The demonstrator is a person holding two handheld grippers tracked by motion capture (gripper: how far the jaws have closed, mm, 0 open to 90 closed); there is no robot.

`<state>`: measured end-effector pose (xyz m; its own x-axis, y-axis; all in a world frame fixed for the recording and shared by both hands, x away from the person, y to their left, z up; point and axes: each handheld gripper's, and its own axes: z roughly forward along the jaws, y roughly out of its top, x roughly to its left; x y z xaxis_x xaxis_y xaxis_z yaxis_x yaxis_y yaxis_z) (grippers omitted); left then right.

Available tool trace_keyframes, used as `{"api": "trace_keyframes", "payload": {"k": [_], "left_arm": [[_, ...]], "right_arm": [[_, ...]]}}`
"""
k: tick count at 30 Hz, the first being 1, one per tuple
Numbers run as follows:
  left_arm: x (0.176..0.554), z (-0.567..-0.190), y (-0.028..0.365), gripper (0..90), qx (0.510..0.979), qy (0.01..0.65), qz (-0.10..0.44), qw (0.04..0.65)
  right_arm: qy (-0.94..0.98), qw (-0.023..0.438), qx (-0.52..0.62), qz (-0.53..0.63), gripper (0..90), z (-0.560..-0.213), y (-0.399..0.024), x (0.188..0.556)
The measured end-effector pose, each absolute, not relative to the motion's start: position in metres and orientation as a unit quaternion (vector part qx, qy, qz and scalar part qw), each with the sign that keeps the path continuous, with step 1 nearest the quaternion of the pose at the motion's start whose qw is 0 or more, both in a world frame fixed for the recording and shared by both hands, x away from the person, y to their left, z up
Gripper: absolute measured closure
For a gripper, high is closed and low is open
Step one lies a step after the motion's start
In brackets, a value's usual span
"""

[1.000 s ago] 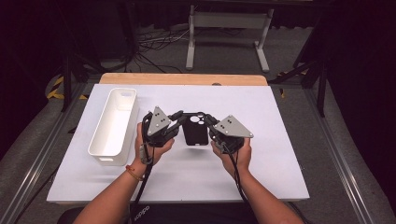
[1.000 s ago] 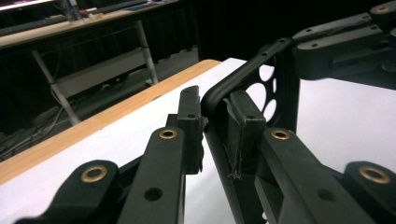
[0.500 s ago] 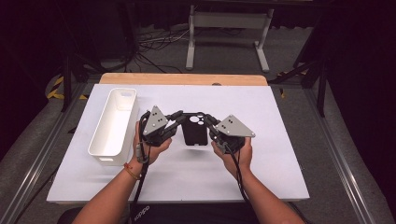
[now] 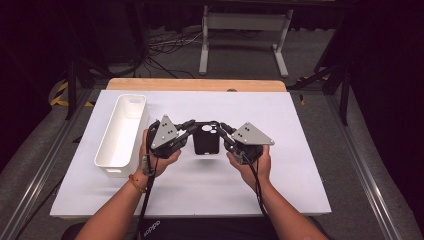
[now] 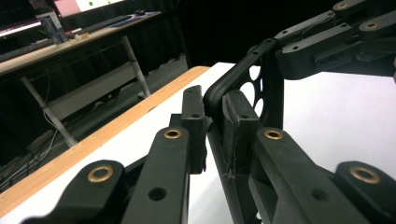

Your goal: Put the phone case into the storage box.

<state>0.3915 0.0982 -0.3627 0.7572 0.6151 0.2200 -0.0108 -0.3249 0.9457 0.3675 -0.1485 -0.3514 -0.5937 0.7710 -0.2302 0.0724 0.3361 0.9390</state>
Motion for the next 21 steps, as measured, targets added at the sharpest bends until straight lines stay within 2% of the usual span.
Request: {"api": "trace_keyframes", "payload": {"k": [14,20,21], "left_arm": [[0.392,-0.363,0.104,80.9,0.762,0.201,0.289,0.544],[0.393,-0.362,0.106,80.9,0.763,0.201,0.294,0.54],[0.393,-0.363,0.106,80.9,0.762,0.205,0.291,0.541]], "right_arm": [[0.742,0.361,0.267,0.498,66.9,-0.352,-0.163,0.365],[0.745,0.359,0.262,0.497,56.3,-0.359,-0.17,0.368],[0.744,0.358,0.261,0.5,49.4,-0.361,-0.172,0.368]]}}
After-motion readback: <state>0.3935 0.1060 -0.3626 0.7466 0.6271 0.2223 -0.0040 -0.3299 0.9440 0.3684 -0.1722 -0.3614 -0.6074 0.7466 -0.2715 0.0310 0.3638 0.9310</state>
